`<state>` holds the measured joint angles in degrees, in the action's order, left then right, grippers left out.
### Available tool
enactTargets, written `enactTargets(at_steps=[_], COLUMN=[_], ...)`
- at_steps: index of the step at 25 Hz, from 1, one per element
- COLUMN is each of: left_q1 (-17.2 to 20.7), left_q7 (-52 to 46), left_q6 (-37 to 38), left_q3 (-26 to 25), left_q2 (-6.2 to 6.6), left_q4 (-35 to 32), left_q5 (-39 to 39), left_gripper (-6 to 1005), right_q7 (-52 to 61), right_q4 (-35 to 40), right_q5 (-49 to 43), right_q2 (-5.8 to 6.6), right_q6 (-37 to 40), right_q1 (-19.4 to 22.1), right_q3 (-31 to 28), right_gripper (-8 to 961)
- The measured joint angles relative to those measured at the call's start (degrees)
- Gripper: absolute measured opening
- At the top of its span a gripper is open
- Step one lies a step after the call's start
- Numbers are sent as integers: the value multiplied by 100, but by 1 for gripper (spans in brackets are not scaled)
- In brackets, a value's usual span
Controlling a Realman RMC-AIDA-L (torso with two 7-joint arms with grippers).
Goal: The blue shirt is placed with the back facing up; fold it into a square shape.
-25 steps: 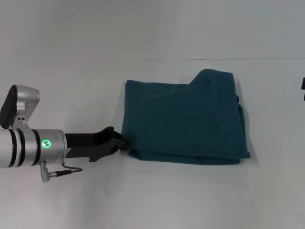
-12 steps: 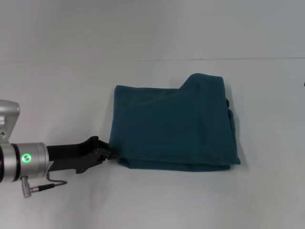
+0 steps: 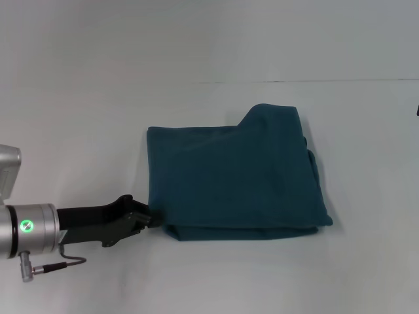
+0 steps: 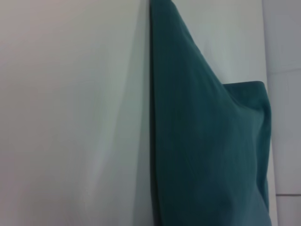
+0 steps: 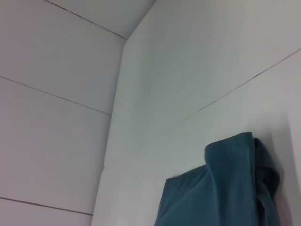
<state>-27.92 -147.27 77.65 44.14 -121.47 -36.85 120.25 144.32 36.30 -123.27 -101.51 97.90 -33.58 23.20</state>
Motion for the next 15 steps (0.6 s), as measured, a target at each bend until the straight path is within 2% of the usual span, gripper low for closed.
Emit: enactTargets(at_steps=[7, 10, 12, 15], left_q1=[27, 68, 73, 82], left_q7=[191, 429, 534, 901], left_q6=[321, 448, 505, 882], left_q3=[-113, -275, -541, -1161], left_q2=[81, 128, 202, 341], left_q4=[-9, -77, -213, -517], left_q5=[20, 231, 590, 904], left_gripper=[33, 79, 109, 238], right_q7=[0, -51, -191, -495], right_q4=[0, 0, 0, 17], right_q5=[-2, -2, -5, -18], right_q2=[0, 0, 0, 0], right_q6=[-47, -57, -57, -54], right_q1=[27, 32, 32, 29], right_q3=[0, 13, 35, 133], right_gripper=[506, 509, 510, 512])
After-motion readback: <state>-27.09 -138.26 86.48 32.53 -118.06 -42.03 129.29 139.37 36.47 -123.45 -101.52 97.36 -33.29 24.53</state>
